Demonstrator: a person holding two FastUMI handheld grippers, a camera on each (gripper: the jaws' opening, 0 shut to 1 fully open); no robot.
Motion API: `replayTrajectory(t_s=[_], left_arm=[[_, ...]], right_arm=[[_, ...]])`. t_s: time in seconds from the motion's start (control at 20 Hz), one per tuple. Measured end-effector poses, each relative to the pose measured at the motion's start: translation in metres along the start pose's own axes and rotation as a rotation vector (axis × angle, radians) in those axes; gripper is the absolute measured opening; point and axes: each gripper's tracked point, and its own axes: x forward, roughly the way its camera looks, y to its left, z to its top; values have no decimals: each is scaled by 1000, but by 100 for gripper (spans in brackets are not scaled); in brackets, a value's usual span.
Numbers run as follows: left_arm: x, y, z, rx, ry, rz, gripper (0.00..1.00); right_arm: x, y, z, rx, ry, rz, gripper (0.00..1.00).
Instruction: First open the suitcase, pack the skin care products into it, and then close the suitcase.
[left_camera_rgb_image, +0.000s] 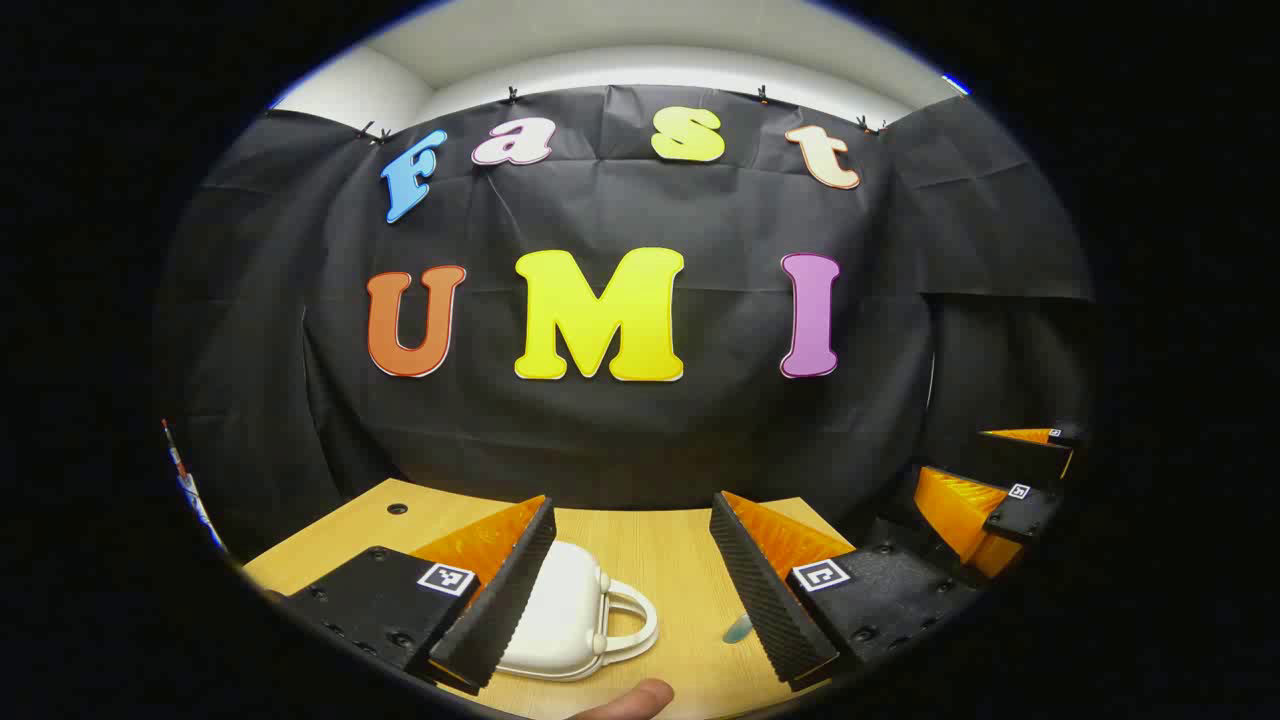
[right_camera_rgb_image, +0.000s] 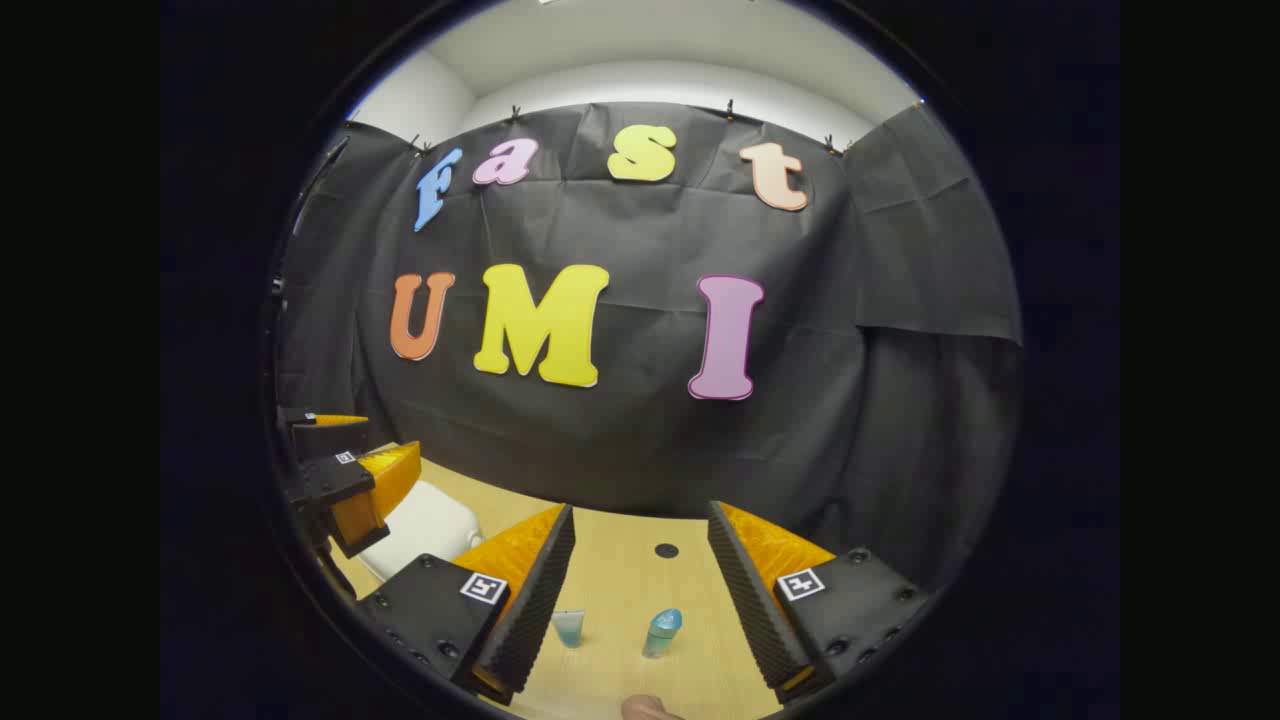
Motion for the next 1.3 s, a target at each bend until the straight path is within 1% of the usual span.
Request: replayTrajectory(t_s=[0.2,0.35,0.4,0.75,0.85,1.0,1.1,1.2,1.3], left_arm=[[2,-1,-1,0,0,-2,99],[3,-3,-4,11,6,-10,99],[3,-4,-5,13,7,-13,99],[5,-12,-12,18,19,-34,99],[6,-14,-14,27,26,-41,99],[7,-15,-17,29,37,-49,99],[9,-18,-21,40,40,-54,99],[10,-19,-30,49,62,-55,99],[16,-20,-42,84,69,-45,99]], right_arm=[[-1,-6,1,0,-8,-8,80],[-1,-8,1,13,-7,-11,77],[-2,-9,-1,14,-7,-15,79],[-3,-14,-4,10,7,-32,78],[-3,-15,-6,12,10,-32,80],[-3,-17,-12,10,22,-32,77],[-3,-20,-17,14,33,-34,79],[-4,-26,-20,17,37,-43,78],[-4,-37,-24,10,45,-62,79]])
